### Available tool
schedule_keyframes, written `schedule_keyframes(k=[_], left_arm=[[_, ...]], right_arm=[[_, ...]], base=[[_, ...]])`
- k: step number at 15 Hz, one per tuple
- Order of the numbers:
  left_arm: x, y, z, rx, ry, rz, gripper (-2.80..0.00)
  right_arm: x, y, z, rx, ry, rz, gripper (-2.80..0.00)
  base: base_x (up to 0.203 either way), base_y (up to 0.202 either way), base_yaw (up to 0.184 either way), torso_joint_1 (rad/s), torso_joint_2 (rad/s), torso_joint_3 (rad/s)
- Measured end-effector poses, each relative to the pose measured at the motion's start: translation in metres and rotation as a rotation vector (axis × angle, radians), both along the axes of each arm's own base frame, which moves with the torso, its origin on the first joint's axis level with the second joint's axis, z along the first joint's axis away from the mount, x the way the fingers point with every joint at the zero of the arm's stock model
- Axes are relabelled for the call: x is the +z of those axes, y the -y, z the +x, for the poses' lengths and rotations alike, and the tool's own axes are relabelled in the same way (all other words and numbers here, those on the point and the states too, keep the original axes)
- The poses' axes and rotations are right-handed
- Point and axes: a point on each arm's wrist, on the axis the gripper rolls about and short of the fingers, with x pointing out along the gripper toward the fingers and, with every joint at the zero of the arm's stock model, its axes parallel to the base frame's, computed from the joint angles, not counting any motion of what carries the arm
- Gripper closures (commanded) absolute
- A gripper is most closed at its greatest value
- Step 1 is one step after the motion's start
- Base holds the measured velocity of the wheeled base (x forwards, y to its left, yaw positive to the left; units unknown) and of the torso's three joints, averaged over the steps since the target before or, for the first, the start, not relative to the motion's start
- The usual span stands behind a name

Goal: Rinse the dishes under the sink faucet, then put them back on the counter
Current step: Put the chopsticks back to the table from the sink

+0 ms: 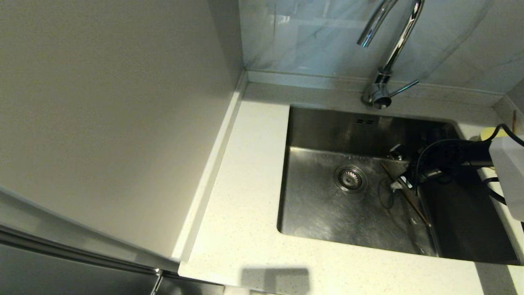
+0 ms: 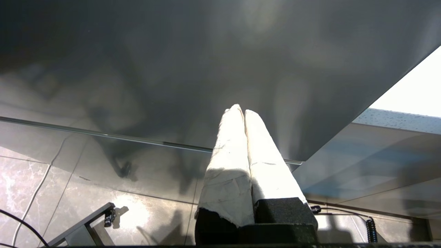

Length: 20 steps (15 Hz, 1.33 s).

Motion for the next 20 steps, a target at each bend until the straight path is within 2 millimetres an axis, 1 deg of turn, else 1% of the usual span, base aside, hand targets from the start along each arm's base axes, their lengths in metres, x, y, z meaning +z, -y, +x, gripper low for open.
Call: schedule_keyframes(k=[11,19,20], left_arm=[[0.000,0.000,0.000,0.000,0.000,0.000,0.00],[0.000,0.000,0.000,0.000,0.000,0.001,0.00],[0.000,0.000,0.000,0.000,0.000,0.001,0.00]], right_arm=[[-0.013,0.001,0.003,0.012,-0.020,-0.001,-2.80],[-0.014,0.000,0.003,0.027,-0.025,-0.006,-2.80],[-0.015,0.000,0.003,0.029,-0.026,-0.007,0.00]], base=[[0.000,0.000,0.000,0.000,0.00,0.000],[0.000,0.000,0.000,0.000,0.00,0.000],[0.000,0.000,0.000,0.000,0.00,0.000]])
